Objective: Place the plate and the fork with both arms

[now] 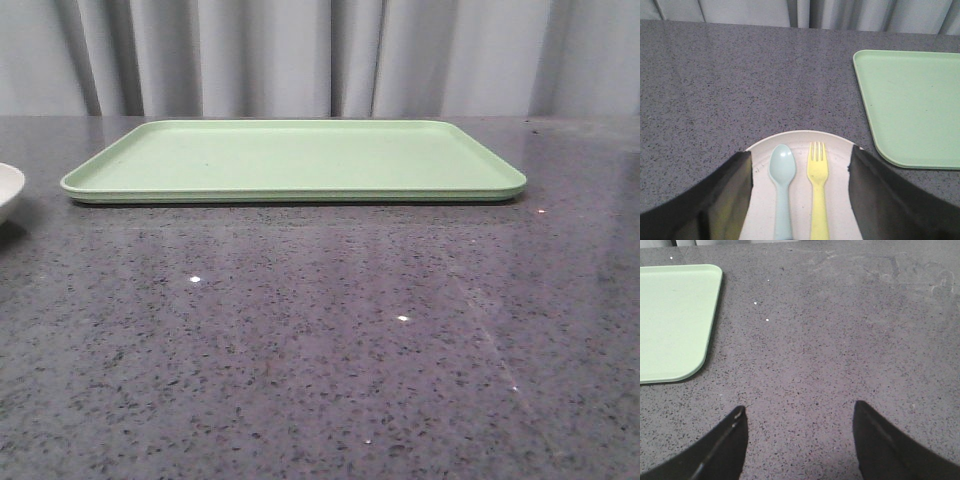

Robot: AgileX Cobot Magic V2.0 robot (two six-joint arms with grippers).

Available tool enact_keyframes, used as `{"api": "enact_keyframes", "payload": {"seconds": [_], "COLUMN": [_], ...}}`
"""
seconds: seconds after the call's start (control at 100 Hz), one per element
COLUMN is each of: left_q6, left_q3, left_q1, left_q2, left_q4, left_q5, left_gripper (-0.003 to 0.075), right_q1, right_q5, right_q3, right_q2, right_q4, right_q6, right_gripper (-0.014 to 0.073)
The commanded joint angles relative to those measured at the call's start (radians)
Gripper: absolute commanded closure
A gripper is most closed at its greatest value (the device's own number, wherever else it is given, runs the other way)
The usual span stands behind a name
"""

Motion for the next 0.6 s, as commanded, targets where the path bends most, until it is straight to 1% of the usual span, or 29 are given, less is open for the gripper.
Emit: {"api": "enact_keyframes", "payload": {"seconds": [0.0, 0.16, 0.36, 0.44, 0.59], "left_q6": [-0.007, -0.007, -0.007, -0.007, -0.007], "left_q3": [-0.04, -0.049, -0.14, -0.194, -0.271], "left_q1": [0.0, 0.002, 0.01, 0.032, 0.109], "left_q2": [0.004, 0.006, 0.057, 0.1, 0.182], "left_q4": [-0.019, 0.013, 0.117, 0.14, 0.147], "left_q5": [-0.051, 0.016, 0.182, 0.25, 0.318], "left_gripper": [0.0316, 0.0318, 0.0345, 0.0353, 0.0353], "right_q1": [-0.006, -0.006, -0.006, -0.006, -0.006], "right_q5": [-0.075, -0.059, -0.053, -0.053, -0.053], "right_q3": [-0.037, -0.037, -0.037, -0.037, -0.037], "right_q2": [0.004, 0.004, 0.004, 0.004, 0.004], "right_q4": [-0.007, -0.007, -0.007, -0.007, -0.007], "right_q6": [-0.012, -0.012, -0.012, -0.012, -0.012], "right_gripper": [0.0125, 0.0125, 0.0125, 0.0125, 0.0125]}}
